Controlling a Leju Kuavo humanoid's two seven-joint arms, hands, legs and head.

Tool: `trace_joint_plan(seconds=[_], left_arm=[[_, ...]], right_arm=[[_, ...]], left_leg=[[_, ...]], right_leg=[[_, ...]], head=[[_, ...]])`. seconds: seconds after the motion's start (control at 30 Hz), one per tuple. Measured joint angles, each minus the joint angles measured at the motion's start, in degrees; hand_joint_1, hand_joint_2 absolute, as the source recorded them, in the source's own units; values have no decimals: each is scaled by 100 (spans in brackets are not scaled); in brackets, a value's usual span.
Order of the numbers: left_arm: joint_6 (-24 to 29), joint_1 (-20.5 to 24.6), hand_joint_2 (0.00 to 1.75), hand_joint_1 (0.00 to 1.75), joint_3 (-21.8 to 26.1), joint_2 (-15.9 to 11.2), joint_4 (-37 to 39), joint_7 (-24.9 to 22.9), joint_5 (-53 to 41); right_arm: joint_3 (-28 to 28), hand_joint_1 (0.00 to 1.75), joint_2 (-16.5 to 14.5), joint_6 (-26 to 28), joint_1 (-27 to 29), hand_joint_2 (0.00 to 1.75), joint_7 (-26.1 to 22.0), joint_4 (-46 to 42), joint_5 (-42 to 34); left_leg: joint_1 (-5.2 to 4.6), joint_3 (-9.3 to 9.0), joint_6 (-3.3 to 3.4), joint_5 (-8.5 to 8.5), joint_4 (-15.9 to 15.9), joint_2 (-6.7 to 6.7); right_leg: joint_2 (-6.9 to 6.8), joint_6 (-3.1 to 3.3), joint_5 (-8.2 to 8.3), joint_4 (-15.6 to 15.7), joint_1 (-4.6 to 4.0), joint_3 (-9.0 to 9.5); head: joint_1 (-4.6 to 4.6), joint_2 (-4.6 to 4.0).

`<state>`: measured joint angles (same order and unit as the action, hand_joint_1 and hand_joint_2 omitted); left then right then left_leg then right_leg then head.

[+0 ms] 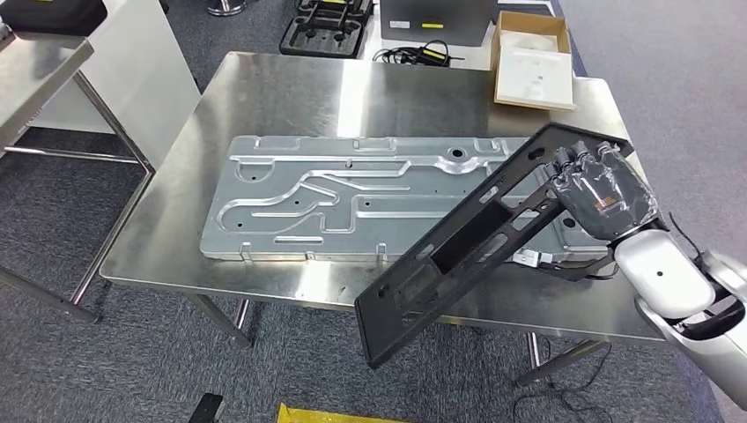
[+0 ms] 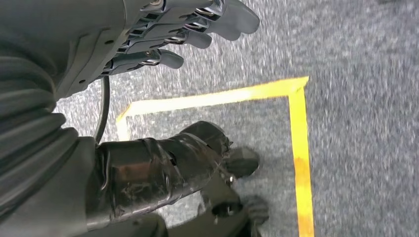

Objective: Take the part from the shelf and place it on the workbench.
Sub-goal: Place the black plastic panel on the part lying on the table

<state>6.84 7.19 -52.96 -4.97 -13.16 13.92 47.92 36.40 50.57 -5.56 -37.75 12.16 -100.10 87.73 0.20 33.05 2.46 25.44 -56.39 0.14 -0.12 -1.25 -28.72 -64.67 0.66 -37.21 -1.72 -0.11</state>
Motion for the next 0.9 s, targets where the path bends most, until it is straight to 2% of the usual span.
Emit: trace_joint_plan(seconds=[0.07,0.1,0.13,0.17,0.23,0.27,0.3,0.4,0.43,0.47,0.53,0.57,0.6,0.63,0.67,0.7,0.77,0.8,0.83,0.9], left_arm=[[-3,-1,175,0,0,5,0,8,-7],[-7,-5,175,0,0,8,0,13,-14],[-10,-7,175,0,0,13,0,19,-23],[-13,-9,175,0,0,20,0,28,-33],[-9,-7,175,0,0,24,1,58,-43],[-5,-7,175,0,0,21,2,84,-43],[-1,-9,175,0,0,18,3,117,-42],[-15,-26,175,0,0,25,3,229,-38],[-26,-28,175,0,0,28,3,258,-37],[-32,-25,175,0,0,30,4,284,-37],[-21,-20,175,0,0,30,4,315,-36],[-8,-23,175,0,0,30,4,326,-36],[9,-31,175,0,0,29,4,333,-36],[21,-39,175,0,0,30,4,342,-36],[31,-47,175,0,0,30,4,351,-36],[36,-50,175,0,0,28,4,362,-36],[40,-45,175,0,0,12,5,388,-38],[44,-41,175,0,0,3,6,404,-41],[56,-37,175,0,0,-4,7,417,-47],[110,-32,175,0,0,-5,7,432,-58]], right_arm=[[205,175,1,-112,-247,175,-28,-81,0],[316,175,6,-186,-361,175,-58,-109,0],[450,175,22,-275,-511,175,-111,-127,0],[598,175,51,-370,-689,175,-181,-139,1],[856,175,126,-507,-1000,175,-314,-143,2],[936,175,163,-548,-1092,175,-363,-140,2],[1000,175,202,-573,-1144,175,-399,-133,2],[1152,175,350,-590,-1187,175,-467,-86,2],[1183,175,399,-590,-1188,175,-476,-65,2],[1207,175,453,-590,-1188,175,-478,-44,2],[1232,175,547,-589,-1146,175,-459,2,2],[1236,175,609,-591,-1079,175,-444,40,2],[1229,175,677,-592,-983,175,-429,81,2],[1206,175,755,-592,-866,175,-419,125,2],[1171,175,832,-592,-748,175,-413,167,2],[1109,175,910,-589,-635,175,-409,200,2],[956,87,1047,-581,-439,175,-408,260,2],[876,44,1115,-577,-334,175,-409,288,2],[815,0,1165,-573,-229,175,-415,310,2],[700,0,1281,-555,15,175,-432,335,2]], left_leg=[[8,-10,11,12,-3,-2],[14,-13,7,24,-14,-6],[25,-14,-9,43,-36,-11],[43,-15,-32,72,-71,-17],[73,0,-111,150,-176,-35],[78,18,-155,182,-220,-49],[71,38,-196,200,-252,-60],[67,65,-277,228,-278,-68],[73,102,-296,294,-362,-61],[76,193,-311,410,-556,-54],[76,490,-321,705,-1159,-41],[74,668,-314,812,-1490,-41],[68,790,-298,834,-1691,-41],[55,835,-267,761,-1726,-41],[36,810,-225,624,-1619,-43],[4,669,-159,410,-1286,-46],[-52,365,-33,156,-642,-47],[-74,255,9,98,-411,-47],[-86,217,24,116,-338,-45],[-70,172,35,76,-232,-43]], right_leg=[[0,-48,-256,-677,41,-341],[-1,-77,-270,-869,68,-453],[-2,-106,-164,-831,98,-457],[-4,-139,25,-601,130,-364],[-1,-192,337,90,158,-47],[8,-178,388,312,155,62],[18,-149,370,410,142,107],[30,-5,333,416,122,105],[25,34,332,421,122,111],[22,70,335,429,124,119],[16,115,327,432,104,130],[17,132,320,431,83,137],[17,145,312,431,60,149],[16,158,303,431,32,163],[16,169,295,431,7,178],[18,176,287,432,-14,195],[24,172,275,437,-49,209],[29,156,276,446,-51,213],[33,133,281,462,-46,214],[36,72,293,502,-33,234]], head=[[5,0],[6,0],[4,0],[5,0],[18,0],[32,0],[37,0],[20,0],[16,0],[11,0],[0,0],[-3,0],[-2,0],[-1,0],[0,0],[1,0],[5,0],[8,0],[8,0],[6,0]])
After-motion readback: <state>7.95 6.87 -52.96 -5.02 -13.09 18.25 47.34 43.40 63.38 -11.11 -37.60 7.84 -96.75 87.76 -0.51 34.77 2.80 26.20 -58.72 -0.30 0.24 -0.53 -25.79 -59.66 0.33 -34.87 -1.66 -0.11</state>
